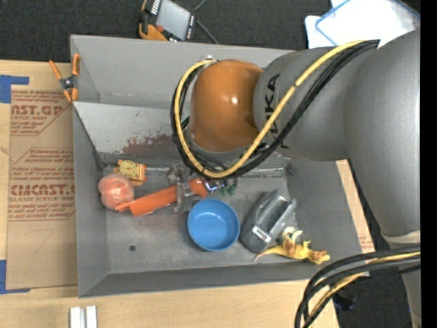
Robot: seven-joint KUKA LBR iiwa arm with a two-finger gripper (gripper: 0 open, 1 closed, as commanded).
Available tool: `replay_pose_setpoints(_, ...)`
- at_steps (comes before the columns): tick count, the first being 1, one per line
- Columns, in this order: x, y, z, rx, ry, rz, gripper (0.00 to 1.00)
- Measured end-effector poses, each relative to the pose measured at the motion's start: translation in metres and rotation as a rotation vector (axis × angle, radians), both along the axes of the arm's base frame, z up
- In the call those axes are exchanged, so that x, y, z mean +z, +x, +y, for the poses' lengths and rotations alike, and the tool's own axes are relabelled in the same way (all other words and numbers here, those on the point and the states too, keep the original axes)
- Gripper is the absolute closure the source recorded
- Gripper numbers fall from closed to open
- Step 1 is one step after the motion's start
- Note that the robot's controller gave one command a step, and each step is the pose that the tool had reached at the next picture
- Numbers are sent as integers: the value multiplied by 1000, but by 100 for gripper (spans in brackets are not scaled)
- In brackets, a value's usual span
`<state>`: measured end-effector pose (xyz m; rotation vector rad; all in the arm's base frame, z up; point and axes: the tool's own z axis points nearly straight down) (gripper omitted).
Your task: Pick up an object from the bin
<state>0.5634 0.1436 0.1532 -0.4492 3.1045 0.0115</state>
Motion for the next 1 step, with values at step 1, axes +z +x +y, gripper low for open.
replay_pose_setpoints(1,93,15,4,-82,-1,11,100)
